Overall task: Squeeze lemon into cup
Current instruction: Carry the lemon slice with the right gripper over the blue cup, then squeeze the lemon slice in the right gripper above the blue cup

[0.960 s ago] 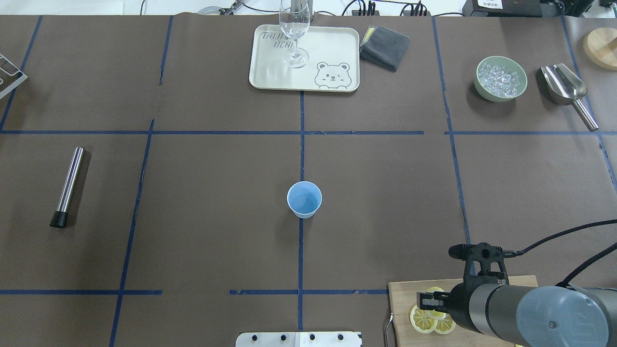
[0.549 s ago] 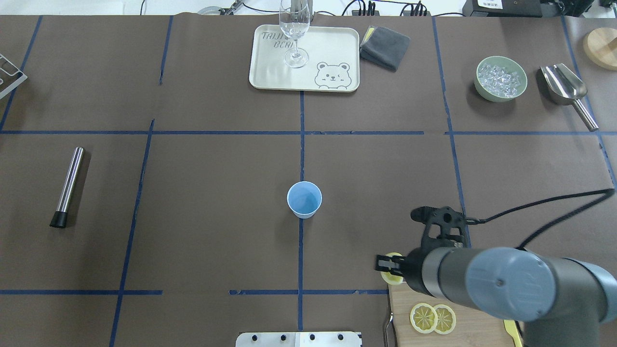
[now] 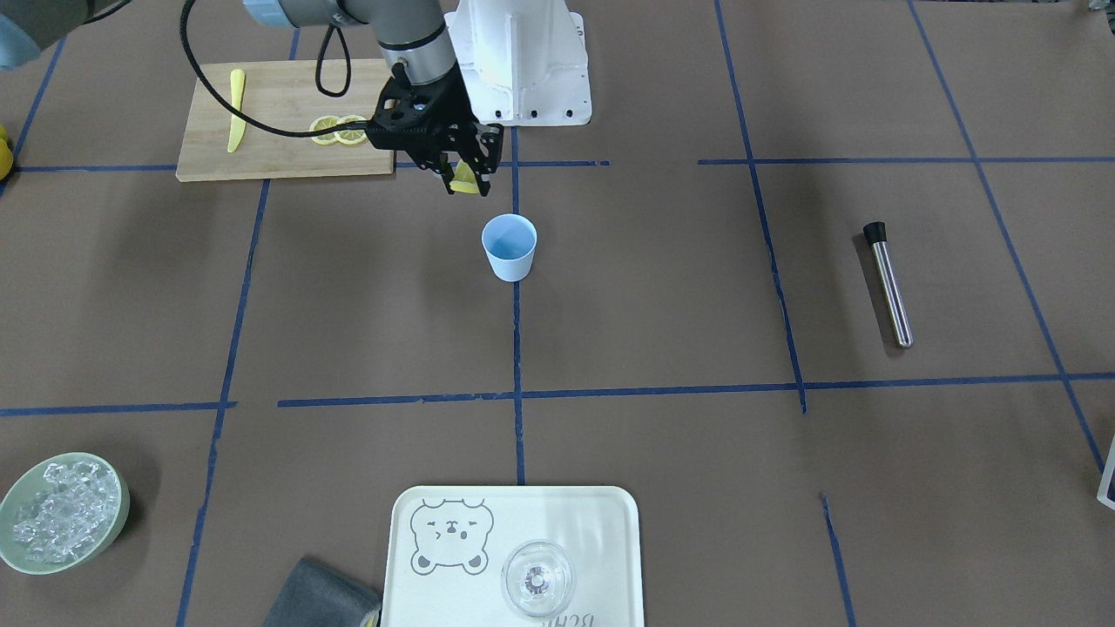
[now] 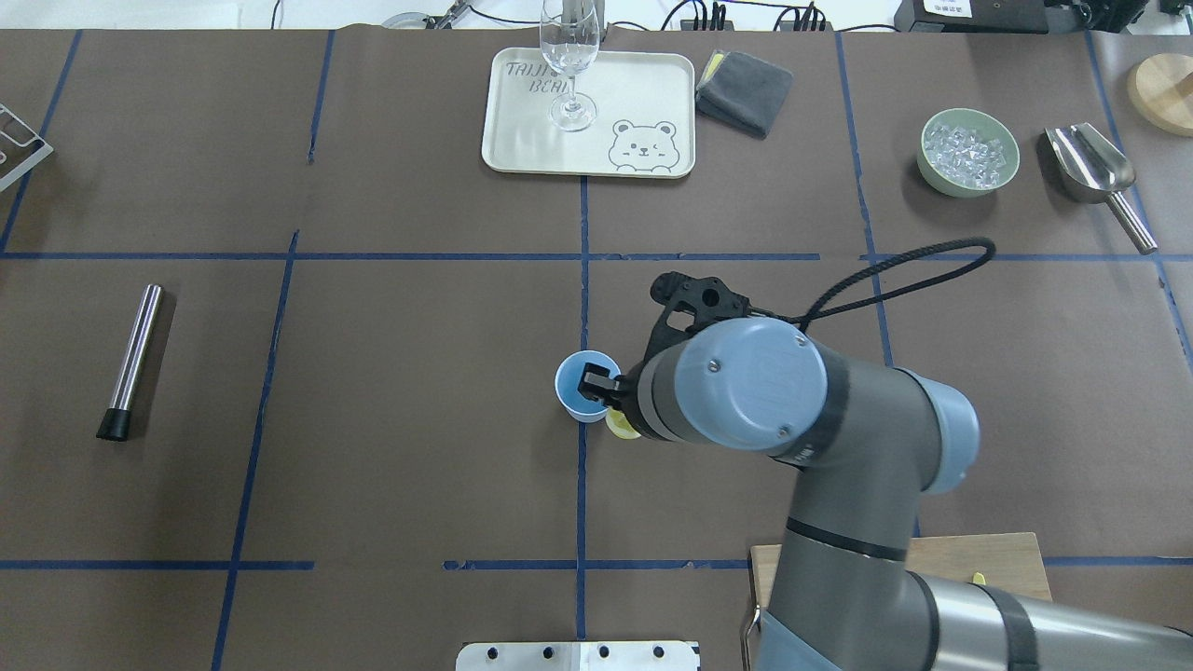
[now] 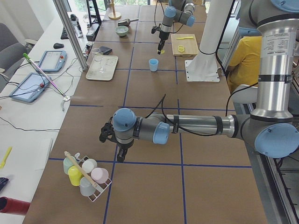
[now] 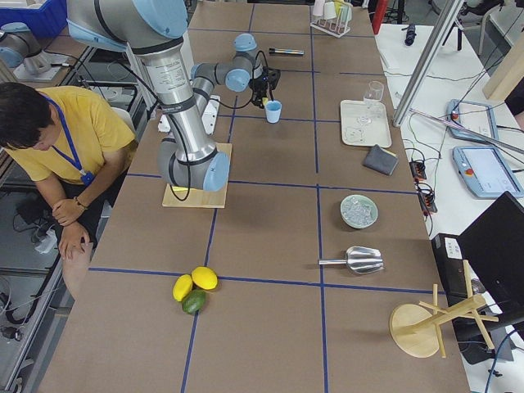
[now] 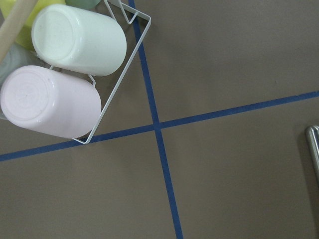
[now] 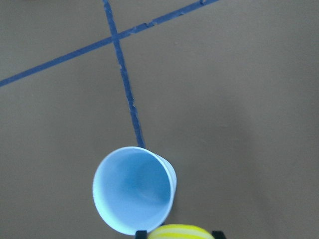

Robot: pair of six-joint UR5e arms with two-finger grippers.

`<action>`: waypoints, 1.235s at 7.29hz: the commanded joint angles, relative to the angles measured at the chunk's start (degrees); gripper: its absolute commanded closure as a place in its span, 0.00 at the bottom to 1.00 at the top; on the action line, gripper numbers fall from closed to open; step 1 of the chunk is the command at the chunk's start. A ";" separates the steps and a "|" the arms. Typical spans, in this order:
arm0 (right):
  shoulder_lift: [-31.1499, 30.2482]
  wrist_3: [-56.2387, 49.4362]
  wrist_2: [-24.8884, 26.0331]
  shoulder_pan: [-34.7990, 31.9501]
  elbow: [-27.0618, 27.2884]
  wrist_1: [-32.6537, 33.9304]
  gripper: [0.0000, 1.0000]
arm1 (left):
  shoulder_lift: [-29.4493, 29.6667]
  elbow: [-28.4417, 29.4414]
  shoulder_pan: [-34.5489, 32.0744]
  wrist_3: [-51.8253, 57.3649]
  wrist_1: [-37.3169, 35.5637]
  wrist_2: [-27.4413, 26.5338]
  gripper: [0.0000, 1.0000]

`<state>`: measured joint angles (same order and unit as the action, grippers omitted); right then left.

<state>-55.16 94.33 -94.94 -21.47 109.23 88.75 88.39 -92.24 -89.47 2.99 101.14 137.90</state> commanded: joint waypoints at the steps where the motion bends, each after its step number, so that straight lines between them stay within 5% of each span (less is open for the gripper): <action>1: 5.59 1.30 -0.16 -0.77 -6.39 -0.24 0.49 | 0.03 -0.04 0.00 0.00 0.02 0.00 0.00; 9: 5.77 1.12 -0.16 -0.86 -8.86 -0.15 0.43 | -0.06 -0.65 0.00 0.00 -0.06 0.00 0.00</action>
<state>-49.16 95.48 -95.10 -22.32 100.40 88.59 88.40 -92.59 -89.47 2.99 101.15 137.90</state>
